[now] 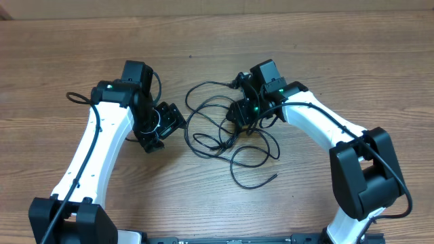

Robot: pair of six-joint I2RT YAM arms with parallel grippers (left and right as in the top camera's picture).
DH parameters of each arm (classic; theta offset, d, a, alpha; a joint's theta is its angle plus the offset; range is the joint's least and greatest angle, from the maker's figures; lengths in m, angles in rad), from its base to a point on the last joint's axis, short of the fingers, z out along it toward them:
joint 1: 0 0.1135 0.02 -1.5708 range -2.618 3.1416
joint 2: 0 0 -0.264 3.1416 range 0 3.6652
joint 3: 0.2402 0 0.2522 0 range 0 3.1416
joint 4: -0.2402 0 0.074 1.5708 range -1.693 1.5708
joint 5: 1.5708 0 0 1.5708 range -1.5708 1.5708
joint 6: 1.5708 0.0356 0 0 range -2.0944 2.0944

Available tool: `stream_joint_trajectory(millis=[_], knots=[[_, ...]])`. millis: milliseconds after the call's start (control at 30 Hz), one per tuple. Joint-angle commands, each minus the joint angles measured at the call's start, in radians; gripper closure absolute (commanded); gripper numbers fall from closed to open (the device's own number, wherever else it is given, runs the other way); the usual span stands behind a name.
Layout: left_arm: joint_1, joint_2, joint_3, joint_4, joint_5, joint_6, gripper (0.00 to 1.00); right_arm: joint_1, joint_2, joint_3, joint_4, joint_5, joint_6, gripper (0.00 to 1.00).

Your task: Untangle cables

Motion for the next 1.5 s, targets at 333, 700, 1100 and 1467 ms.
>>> stream_joint_trajectory(millis=[333, 700, 1100, 1467], knots=[[-0.007, -0.022, 0.015, 0.003, -0.021, 0.0, 0.22, 0.028, 0.055, -0.005, -0.025, -0.121, -0.067, 0.44], [-0.007, -0.022, 0.015, -0.005, -0.021, 0.0, 0.23, 0.068, 0.067, -0.005, -0.024, -0.042, -0.068, 0.2], [-0.007, -0.022, 0.015, -0.004, -0.021, 0.0, 0.23, 0.068, 0.135, -0.005, -0.024, -0.054, -0.067, 0.48], [-0.007, -0.022, 0.015, -0.005, -0.021, 0.0, 0.23, 0.068, 0.135, -0.005, -0.024, -0.056, -0.06, 0.67]])
